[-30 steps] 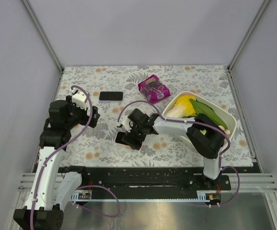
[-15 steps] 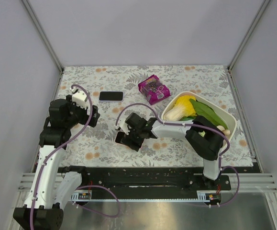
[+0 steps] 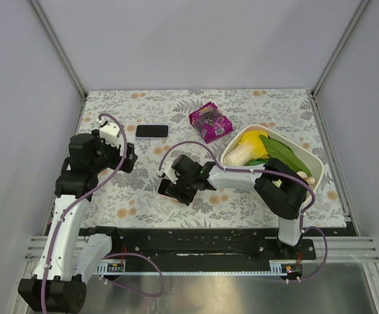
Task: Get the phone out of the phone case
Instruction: Pick up the phone at the center of the board.
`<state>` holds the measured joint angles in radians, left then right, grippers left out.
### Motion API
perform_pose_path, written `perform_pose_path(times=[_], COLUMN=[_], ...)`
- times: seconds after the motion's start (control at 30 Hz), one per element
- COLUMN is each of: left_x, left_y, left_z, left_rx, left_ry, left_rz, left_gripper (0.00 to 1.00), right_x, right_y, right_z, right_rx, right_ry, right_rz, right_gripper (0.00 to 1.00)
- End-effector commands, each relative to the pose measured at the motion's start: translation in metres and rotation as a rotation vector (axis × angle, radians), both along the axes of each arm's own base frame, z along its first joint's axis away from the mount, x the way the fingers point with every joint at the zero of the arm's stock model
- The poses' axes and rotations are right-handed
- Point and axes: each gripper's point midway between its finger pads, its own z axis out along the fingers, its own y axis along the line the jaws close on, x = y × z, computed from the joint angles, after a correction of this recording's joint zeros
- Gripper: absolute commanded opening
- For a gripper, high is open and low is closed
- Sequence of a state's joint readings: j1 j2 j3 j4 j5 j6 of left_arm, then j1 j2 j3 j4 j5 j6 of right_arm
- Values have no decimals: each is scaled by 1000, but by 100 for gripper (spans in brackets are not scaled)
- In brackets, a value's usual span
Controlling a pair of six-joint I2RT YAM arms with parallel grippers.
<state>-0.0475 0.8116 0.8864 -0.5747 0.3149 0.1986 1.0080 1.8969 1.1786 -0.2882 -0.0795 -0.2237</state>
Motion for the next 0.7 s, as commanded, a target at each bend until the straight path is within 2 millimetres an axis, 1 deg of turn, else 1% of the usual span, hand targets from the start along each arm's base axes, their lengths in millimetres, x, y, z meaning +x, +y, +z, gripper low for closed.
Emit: perform_pose_path(times=[0.0, 0.13, 0.33, 0.5, 0.67], left_x=[8, 14, 20, 21, 19], left_y=[-1, -1, -12, -26, -44], left_z=[9, -4, -29, -41, -52], left_rx=[-28, -41, -93, -148, -218], left_ry=[-29, 10, 124, 195, 262], left_rz=[14, 37, 8, -46, -138], left_gripper=[99, 99, 99, 99, 99], right_x=[-13, -6, 6, 12, 20], right_y=[-37, -30, -27, -23, -16], right_z=[-26, -4, 24, 43, 69], right_rx=[-163, -124, -90, -56, 0], right_ry=[42, 2, -76, -118, -166], right_rz=[-13, -7, -17, -14, -19], right_gripper=[17, 0, 0, 0, 0])
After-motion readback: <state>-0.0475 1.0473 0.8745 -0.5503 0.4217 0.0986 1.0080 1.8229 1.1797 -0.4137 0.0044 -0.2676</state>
